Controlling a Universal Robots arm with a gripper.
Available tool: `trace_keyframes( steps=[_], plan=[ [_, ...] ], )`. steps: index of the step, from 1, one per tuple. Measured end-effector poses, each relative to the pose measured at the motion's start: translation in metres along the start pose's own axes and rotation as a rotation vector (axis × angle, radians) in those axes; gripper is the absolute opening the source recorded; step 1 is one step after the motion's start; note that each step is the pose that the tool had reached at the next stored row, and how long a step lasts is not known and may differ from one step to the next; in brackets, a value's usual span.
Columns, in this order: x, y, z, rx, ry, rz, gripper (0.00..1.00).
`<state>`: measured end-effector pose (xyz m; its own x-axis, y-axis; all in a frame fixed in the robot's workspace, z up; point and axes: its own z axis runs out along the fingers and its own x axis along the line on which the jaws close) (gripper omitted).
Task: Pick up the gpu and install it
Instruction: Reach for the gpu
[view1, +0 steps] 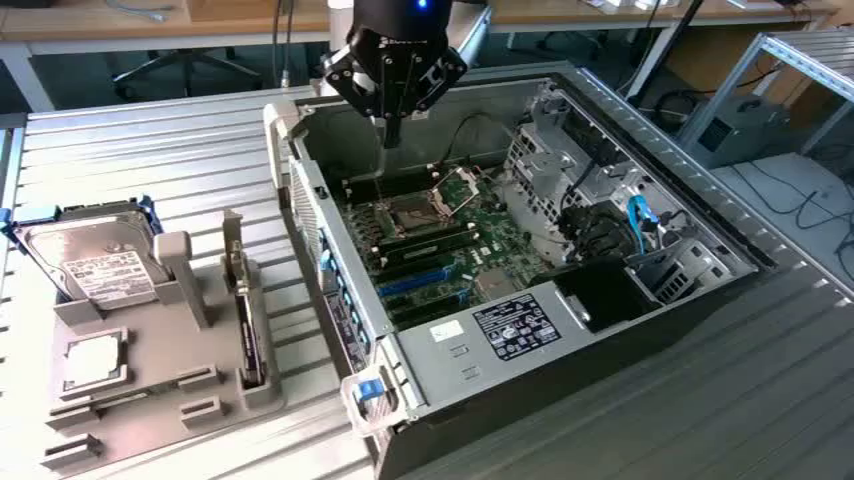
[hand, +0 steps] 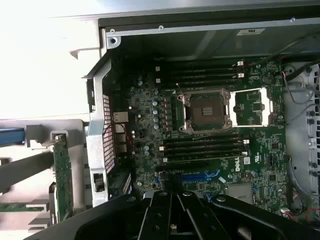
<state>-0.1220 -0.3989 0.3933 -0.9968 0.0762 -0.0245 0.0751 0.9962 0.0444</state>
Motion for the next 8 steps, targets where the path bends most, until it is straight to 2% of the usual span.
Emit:
trace_keyframes(
  steps=[8],
  plan=[
    [0.0108,-0.0008,-0.0003,0.0,0.0,0.0,0.12]
  ],
)
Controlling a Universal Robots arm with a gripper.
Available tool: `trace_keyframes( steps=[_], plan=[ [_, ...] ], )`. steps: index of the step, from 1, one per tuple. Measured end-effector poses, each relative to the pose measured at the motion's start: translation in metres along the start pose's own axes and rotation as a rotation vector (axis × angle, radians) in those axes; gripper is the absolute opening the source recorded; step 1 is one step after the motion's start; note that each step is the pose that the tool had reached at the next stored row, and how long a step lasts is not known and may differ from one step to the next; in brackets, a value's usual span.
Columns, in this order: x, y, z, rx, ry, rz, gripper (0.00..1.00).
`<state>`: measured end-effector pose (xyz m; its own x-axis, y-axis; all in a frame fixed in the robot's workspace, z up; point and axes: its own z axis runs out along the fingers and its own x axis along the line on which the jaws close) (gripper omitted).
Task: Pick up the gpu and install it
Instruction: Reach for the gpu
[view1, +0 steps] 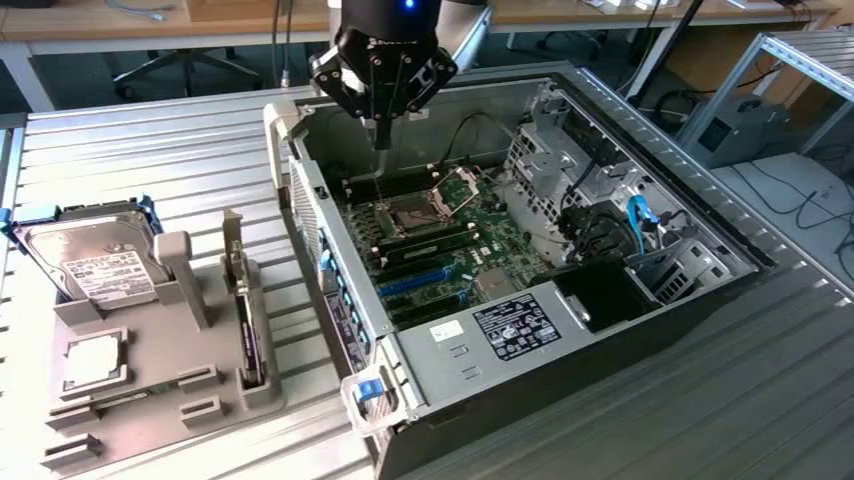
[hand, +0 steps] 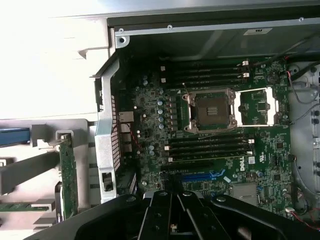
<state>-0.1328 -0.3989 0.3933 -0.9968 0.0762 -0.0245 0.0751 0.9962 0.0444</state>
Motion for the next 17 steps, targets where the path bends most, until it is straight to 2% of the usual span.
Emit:
trace_keyframes(
  steps=[7,17],
  plan=[
    [0.0074,-0.0005,-0.0002,0.0,0.0,0.0,0.12],
    [0.0112,-0.0008,-0.0003,0.0001,0.0,0.0,0.12]
  ],
)
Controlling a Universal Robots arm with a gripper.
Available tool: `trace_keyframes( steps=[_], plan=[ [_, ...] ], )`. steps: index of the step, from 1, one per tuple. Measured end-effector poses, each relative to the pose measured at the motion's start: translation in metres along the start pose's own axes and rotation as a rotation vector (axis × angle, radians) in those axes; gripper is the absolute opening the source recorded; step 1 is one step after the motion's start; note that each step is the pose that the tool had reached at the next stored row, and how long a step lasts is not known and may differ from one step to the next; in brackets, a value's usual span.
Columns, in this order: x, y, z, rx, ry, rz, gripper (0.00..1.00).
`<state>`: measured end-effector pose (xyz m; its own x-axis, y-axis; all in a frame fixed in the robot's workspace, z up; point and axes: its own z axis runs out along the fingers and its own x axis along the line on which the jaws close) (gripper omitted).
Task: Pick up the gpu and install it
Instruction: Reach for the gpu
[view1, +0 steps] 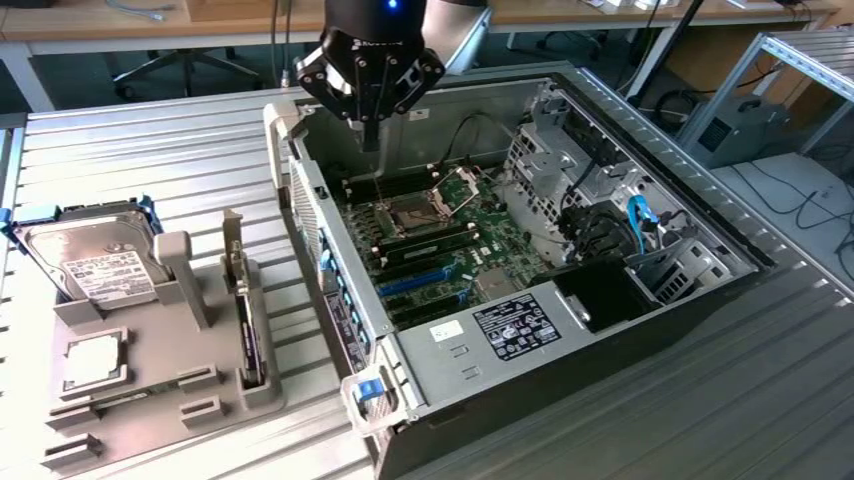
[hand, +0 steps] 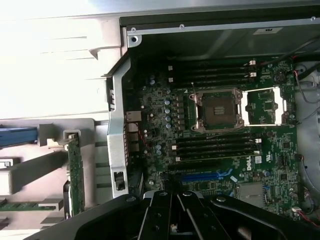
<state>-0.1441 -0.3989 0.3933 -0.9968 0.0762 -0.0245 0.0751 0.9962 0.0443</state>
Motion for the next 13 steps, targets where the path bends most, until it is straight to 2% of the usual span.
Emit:
trace_keyframes(
  steps=[13],
  plan=[
    [0.0032,-0.0003,-0.0001,-0.0001,0.0,0.0,0.12]
  ],
)
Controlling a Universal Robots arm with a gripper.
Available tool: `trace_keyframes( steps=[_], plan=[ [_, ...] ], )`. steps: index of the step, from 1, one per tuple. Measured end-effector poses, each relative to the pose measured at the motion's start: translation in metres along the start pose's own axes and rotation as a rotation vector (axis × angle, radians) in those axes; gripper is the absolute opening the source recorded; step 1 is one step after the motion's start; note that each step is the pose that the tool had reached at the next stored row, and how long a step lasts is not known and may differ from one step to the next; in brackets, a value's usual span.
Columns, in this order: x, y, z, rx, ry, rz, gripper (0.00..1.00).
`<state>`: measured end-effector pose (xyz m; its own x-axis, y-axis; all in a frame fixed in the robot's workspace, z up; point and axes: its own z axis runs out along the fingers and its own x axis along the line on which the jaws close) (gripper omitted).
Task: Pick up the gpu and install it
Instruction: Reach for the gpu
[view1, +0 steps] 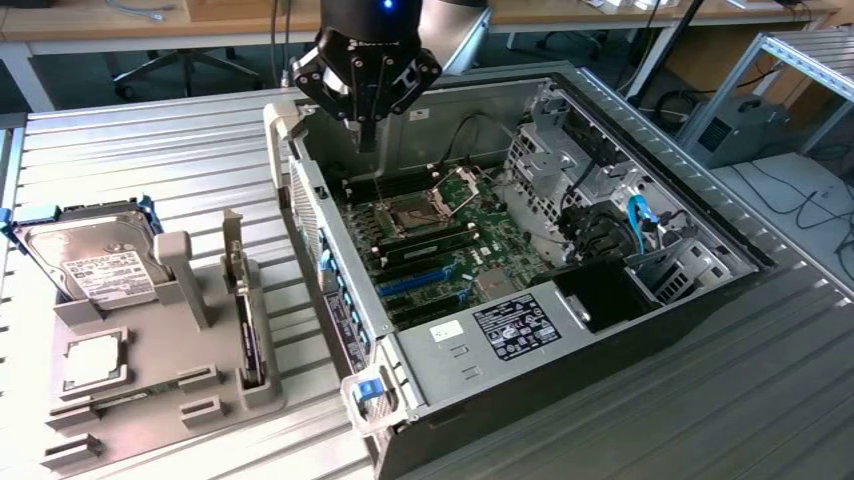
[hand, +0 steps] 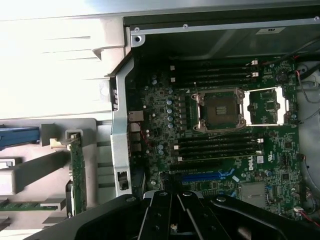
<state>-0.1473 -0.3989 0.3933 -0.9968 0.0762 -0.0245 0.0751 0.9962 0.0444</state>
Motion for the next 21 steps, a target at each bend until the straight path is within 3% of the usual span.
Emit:
trace_keyframes(
  steps=[21],
  plan=[
    [0.0056,-0.0004,-0.0002,0.0,0.0,0.0,0.12]
  ],
)
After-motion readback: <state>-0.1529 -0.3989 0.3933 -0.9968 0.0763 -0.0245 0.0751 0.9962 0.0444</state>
